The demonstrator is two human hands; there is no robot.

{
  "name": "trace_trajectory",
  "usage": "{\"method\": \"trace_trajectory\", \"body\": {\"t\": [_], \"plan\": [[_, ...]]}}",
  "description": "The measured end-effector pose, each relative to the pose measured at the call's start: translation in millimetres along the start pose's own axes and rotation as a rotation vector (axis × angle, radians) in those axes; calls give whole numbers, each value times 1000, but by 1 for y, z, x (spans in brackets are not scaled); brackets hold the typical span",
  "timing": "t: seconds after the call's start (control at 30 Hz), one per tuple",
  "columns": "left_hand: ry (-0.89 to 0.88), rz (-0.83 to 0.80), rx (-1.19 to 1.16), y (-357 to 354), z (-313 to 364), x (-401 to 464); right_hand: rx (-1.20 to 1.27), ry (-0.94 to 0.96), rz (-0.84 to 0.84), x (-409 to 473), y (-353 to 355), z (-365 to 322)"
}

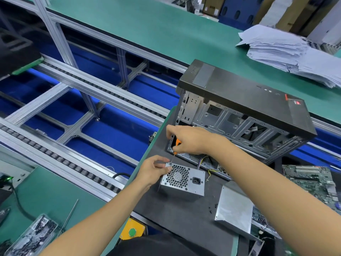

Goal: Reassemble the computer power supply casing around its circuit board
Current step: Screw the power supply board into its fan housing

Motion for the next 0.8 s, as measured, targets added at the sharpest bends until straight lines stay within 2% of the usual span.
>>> {"method": "trace_trajectory", "body": {"t": [0.1,0.47,0.67,0.8], "plan": [[-6,-16,31,0,2,1,-110,-6,45,0,0,-1],[-37,-65,112,-1,4,4,-96,78,39,-1,1,-4],[-101,23,235,0,11,5,-84,105,45,0,1,-7],[-160,79,265,-2,12,4,0,37,72,1,-2,-2]]}}
Point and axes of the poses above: each hand's wrist, its own x-axis towards the middle knuckle, its own y-axis out of the back of the hand, z = x × y, the point moved 6 cm from there along x, towards the middle knuckle, and after that the axes turned 6 degrees about -z, right-handed, at the moved point
